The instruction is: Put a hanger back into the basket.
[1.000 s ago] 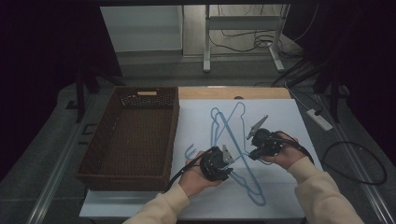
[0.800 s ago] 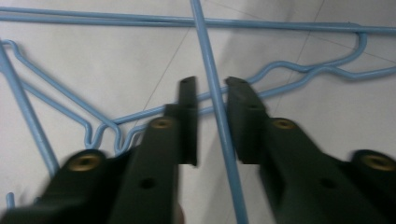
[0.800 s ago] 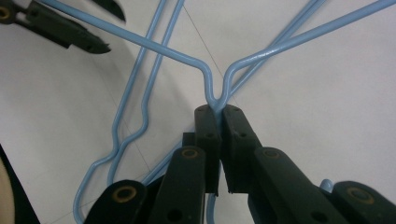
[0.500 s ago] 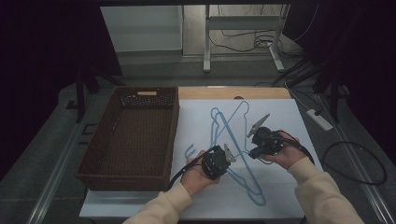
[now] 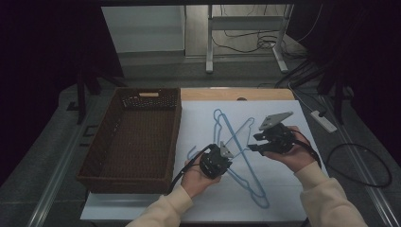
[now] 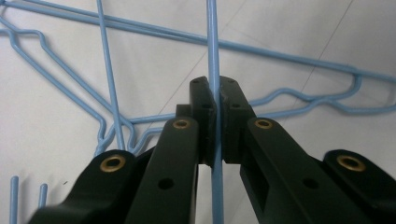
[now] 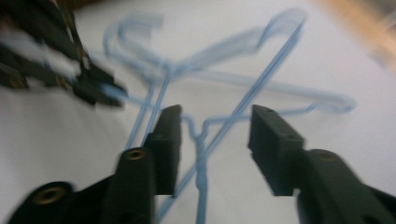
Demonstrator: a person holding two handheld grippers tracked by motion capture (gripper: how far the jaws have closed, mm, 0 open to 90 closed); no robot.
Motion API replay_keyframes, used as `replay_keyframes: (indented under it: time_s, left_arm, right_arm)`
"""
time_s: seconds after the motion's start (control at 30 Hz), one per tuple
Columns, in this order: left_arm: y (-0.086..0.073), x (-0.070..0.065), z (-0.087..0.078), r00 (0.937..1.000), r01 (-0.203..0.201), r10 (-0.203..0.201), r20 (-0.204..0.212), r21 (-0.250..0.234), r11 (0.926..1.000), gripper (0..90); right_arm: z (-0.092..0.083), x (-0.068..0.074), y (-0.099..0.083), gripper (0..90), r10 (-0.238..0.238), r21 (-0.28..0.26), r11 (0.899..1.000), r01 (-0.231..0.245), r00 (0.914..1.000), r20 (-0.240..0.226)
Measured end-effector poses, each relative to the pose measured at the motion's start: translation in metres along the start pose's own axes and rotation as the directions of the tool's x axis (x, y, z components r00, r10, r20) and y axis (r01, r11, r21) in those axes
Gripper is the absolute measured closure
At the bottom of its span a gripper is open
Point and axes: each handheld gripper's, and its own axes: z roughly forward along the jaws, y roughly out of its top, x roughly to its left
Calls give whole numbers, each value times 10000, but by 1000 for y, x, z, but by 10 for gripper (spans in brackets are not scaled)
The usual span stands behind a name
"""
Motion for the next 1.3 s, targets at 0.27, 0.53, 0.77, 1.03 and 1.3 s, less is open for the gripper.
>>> replay_keyframes:
  time_s: [0.27, 0.53, 0.77, 1.03, 1.3]
  left_arm:
    - [-3, 11, -10, 9976, 652, -642, 256, -430, 9969, 867]
    - [-5, 18, -20, 9944, 1019, -993, 371, -776, 9918, 867]
    - [-4, 16, -34, 9901, 1280, -1194, 735, -1272, 9836, 867]
    - [1, 21, -62, 9801, 1697, -1437, 1372, -2025, 9645, 867]
    - [-2, 42, -99, 9724, 2016, -1582, 1717, -2755, 9399, 867]
  right_arm:
    - [-44, -10, -19, 353, 1337, -2603, 9566, -1308, 9910, -66]
    - [-57, -12, -61, 298, 2197, -3510, 9130, -2077, 9756, -59]
    - [-46, -10, -92, 292, 2661, -3443, 9031, -2564, 9637, -197]
    - [-20, -7, -113, 292, 2865, -2930, 9131, -2835, 9575, -339]
    - [-6, -5, -116, 287, 2833, -2663, 9222, -2806, 9586, -289]
